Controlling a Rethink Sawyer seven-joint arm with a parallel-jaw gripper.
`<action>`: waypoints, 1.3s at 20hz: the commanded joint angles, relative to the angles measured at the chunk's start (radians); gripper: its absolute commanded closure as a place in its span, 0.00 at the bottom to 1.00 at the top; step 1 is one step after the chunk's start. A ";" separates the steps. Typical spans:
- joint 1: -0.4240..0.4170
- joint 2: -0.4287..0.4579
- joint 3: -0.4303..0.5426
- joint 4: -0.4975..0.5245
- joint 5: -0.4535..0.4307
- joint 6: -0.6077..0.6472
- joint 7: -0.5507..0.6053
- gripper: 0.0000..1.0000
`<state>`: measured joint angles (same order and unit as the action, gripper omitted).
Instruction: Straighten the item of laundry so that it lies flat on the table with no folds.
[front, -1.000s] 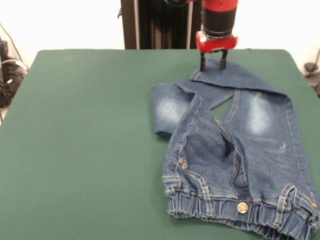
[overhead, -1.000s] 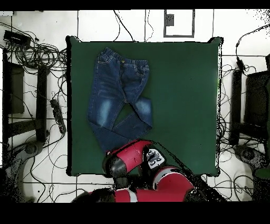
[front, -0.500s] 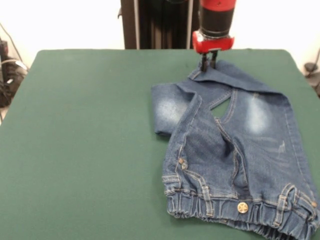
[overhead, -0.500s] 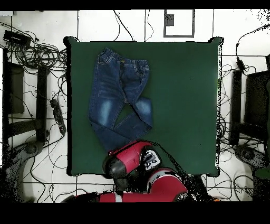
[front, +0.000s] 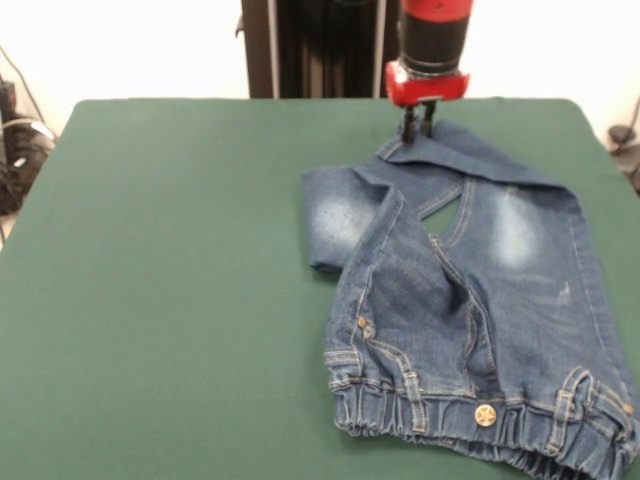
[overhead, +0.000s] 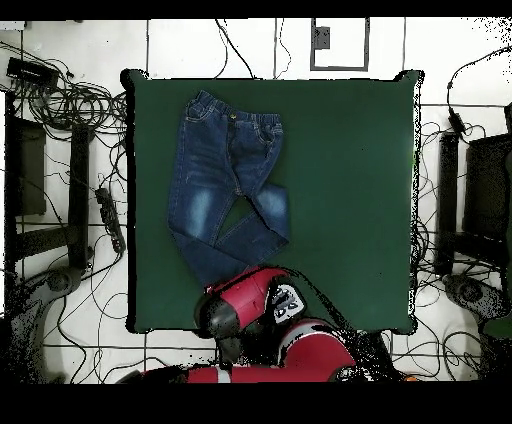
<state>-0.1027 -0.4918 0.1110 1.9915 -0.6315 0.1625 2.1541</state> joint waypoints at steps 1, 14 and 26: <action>0.020 -0.009 0.079 -0.081 0.078 -0.022 0.112 1.00; 0.111 -0.122 0.068 0.010 0.270 0.049 0.188 1.00; 0.223 -0.121 0.019 0.038 0.432 0.003 0.247 1.00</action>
<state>0.0849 -0.6254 0.0972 2.0097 -0.2687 0.1619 2.1550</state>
